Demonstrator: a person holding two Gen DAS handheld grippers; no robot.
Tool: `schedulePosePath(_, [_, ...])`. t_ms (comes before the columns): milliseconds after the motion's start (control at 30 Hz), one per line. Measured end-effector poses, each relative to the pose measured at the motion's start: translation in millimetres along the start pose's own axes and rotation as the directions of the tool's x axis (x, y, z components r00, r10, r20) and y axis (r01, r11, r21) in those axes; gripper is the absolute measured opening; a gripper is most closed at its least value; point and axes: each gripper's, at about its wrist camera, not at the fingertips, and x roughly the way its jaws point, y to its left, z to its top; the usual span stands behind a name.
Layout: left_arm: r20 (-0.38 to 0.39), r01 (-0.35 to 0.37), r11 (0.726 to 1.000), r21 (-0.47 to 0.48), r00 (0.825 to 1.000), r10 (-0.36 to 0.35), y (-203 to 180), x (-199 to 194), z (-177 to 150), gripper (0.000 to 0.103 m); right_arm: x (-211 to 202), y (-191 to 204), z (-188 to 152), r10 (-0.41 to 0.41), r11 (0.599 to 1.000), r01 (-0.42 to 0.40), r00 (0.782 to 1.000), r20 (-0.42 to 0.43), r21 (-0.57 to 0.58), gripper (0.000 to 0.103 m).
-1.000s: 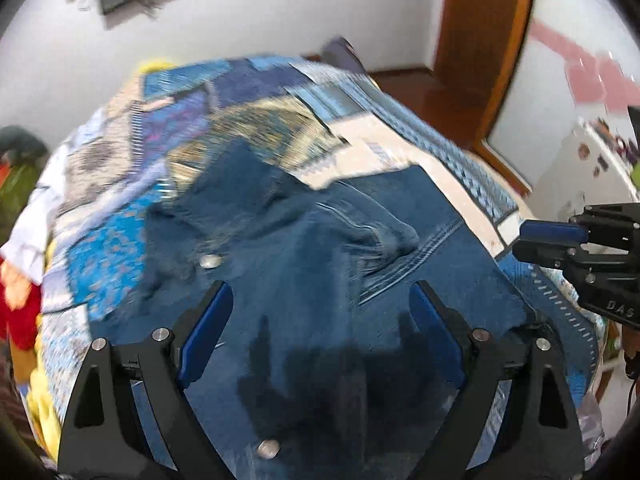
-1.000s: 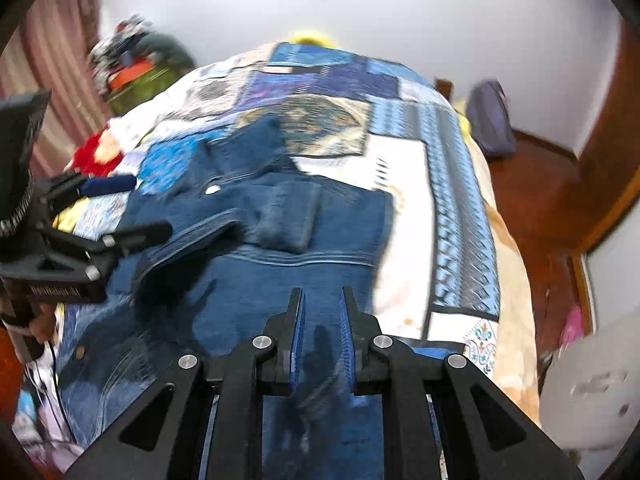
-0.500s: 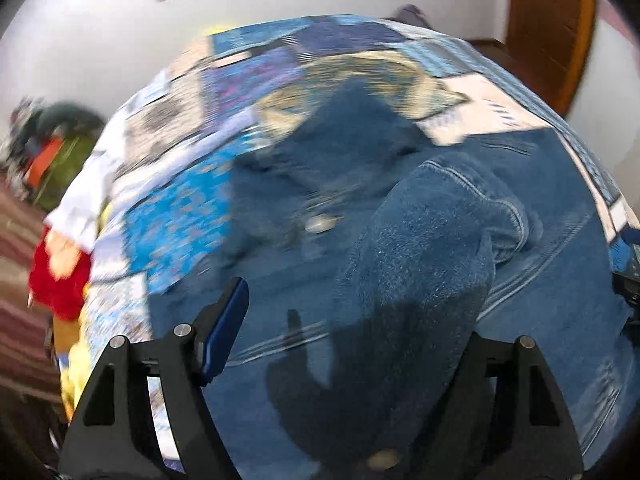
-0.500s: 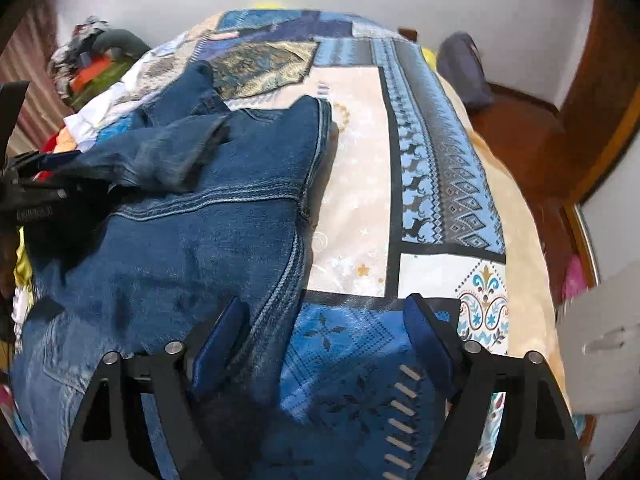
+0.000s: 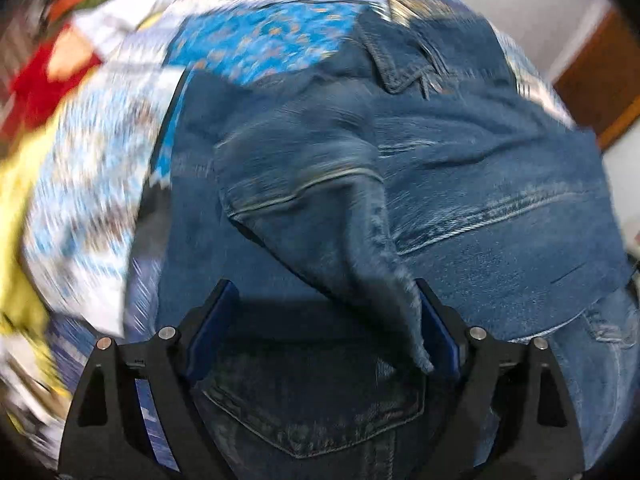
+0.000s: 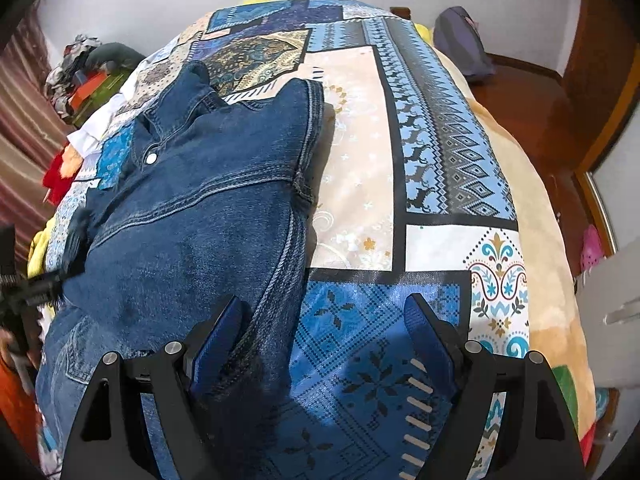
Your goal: Fold large clothes
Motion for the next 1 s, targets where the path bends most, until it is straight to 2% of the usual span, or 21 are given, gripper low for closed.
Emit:
schedulePosePath(133, [0.023, 0.108, 0.986, -0.125, 0.994, -0.105, 21, -7, -7, 0.086, -2, 3, 2, -0.008, 1.0, 0.008, 1.0, -0.008, 0.022, 0.082])
schedulePosePath(233, [0.051, 0.164, 0.972, -0.168, 0.986, -0.157, 31, -14, -4, 0.08, -3, 6, 5, 0.006, 0.999, -0.006, 1.0, -0.012, 0.046, 0.082])
schedulePosePath(267, [0.059, 0.179, 0.967, -0.183, 0.984, -0.171, 34, -17, 0, 0.076, -4, 8, 7, 0.012, 0.999, -0.011, 1.0, -0.011, 0.053, 0.082])
schedulePosePath(300, [0.063, 0.184, 0.963, -0.195, 0.983, -0.175, 36, -18, 3, 0.066, -5, 10, 9, 0.021, 0.998, -0.021, 1.0, -0.009, 0.059, 0.082])
schedulePosePath(333, [0.065, 0.17, 0.964, -0.202, 0.985, -0.16, 38, -20, 6, 0.058, -5, 12, 10, 0.036, 0.997, -0.035, 0.999, -0.007, 0.065, 0.082])
schedulePosePath(367, [0.063, 0.152, 0.969, -0.194, 0.988, -0.142, 39, -22, 9, 0.039, -6, 15, 12, 0.048, 0.996, -0.047, 0.999, -0.005, 0.07, 0.082])
schedulePosePath(400, [0.062, 0.136, 0.975, -0.176, 0.99, -0.127, 39, -23, 11, 0.027, -6, 18, 13, 0.06, 0.995, -0.06, 0.998, -0.001, 0.075, 0.082])
schedulePosePath(533, [0.161, 0.052, 0.997, -0.053, 0.986, -0.043, 19, -48, 25, 0.02, -9, 33, 22, 0.074, 0.996, -0.075, 0.997, 0.013, 0.055, 0.082])
schedulePosePath(600, [0.229, 0.009, 1.0, 0.01, 0.973, -0.011, 3, -66, 39, 0.02, -12, 39, 27, 0.079, 0.996, -0.079, 0.997, 0.026, 0.038, 0.082])
schedulePosePath(667, [0.298, -0.01, 0.998, 0.059, 0.954, -0.008, -8, -87, 51, 0.019, -16, 45, 34, 0.076, 0.997, -0.077, 0.996, 0.043, 0.02, 0.082])
schedulePosePath(733, [0.391, -0.014, 0.995, 0.102, 0.92, -0.027, -21, -116, 62, 0.019, -22, 50, 41, 0.07, 0.998, -0.07, 0.995, 0.068, 0.004, 0.082])
schedulePosePath(867, [0.499, -0.031, 0.988, 0.151, 0.865, -0.049, -33, -149, 83, 0.019, -33, 56, 51, 0.06, 0.998, -0.058, 0.992, 0.114, -0.025, 0.082])
schedulePosePath(933, [0.532, -0.077, 0.985, 0.154, 0.846, -0.017, -33, -153, 91, 0.019, -34, 57, 54, 0.054, 0.998, -0.05, 0.991, 0.124, -0.032, 0.082])
schedulePosePath(967, [0.541, -0.094, 0.984, 0.152, 0.841, -0.003, -30, -153, 91, 0.019, -33, 57, 54, 0.053, 0.998, -0.049, 0.991, 0.121, -0.033, 0.082])
schedulePosePath(1000, [0.538, -0.101, 0.984, 0.148, 0.843, 0.005, -25, -149, 92, 0.019, -30, 58, 55, 0.052, 0.998, -0.049, 0.992, 0.114, -0.032, 0.082])
